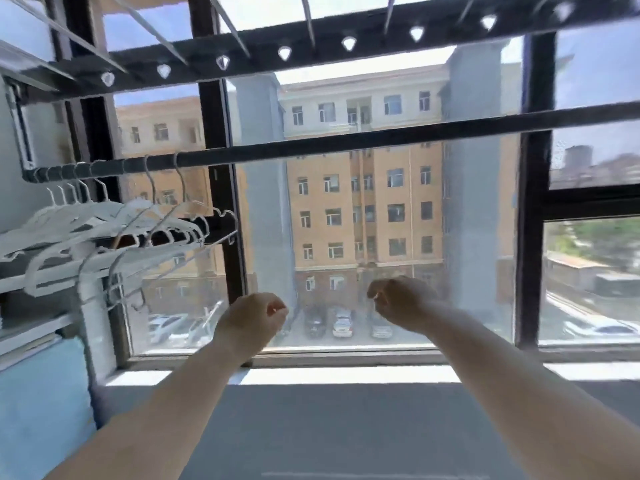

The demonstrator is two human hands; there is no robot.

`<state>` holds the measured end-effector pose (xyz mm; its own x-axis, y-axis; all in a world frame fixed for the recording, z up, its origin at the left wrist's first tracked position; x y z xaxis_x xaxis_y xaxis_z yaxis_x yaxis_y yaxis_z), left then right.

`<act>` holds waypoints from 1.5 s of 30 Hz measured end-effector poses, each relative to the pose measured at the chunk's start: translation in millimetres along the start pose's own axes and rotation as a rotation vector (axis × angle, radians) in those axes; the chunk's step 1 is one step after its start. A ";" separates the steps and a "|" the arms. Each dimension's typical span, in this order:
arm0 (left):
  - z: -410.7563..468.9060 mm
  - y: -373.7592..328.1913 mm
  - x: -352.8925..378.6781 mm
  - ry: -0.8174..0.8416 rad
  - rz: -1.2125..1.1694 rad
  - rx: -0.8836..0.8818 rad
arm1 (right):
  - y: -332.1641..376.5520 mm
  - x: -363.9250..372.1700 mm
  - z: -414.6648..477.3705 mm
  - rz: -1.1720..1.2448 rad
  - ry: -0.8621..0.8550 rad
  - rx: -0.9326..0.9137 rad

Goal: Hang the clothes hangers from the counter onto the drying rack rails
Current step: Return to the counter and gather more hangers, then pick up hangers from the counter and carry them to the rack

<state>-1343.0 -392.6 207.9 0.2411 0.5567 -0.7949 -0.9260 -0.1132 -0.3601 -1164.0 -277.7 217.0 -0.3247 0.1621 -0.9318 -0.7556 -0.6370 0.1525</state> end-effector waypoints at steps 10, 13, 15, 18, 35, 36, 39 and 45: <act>-15.4 -221.9 143.3 0.307 -0.230 0.306 | -212.7 -57.8 -177.3 -0.087 0.068 0.489; -25.2 -314.9 183.2 0.363 -0.306 0.396 | -287.0 -83.3 -243.8 -0.076 0.061 0.647; -38.7 -377.1 214.9 0.396 -0.317 0.449 | -335.7 -96.3 -292.9 -0.067 0.036 0.724; -69.1 -459.0 274.9 0.531 -0.423 0.448 | -403.5 -110.2 -362.0 -0.026 -0.011 0.844; -120.7 -806.8 494.1 0.851 -0.545 0.662 | -685.3 -139.8 -583.6 -0.022 -0.146 1.378; -115.3 -825.7 504.5 0.865 -0.573 0.655 | -701.6 -145.3 -588.4 -0.036 -0.169 1.409; -101.5 -879.6 531.2 0.891 -0.610 0.668 | -740.9 -156.4 -604.1 -0.065 -0.198 1.472; -95.0 -975.5 574.2 0.917 -0.664 0.703 | -808.9 -161.6 -644.9 -0.101 -0.271 1.571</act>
<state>-273.6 -40.7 56.3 0.5522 -0.4426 -0.7065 -0.4423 0.5628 -0.6983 -133.4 -274.6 31.9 -0.1969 0.3857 -0.9014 -0.5325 0.7299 0.4287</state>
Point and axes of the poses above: each hand's wrist, its own z-axis towards the middle knuckle, its own x-axis out of the palm, y = z × x, the point moved 3 cm from there along z, towards the middle knuckle, and after that the axes turned 4 degrees about x, right-handed, at the moved point
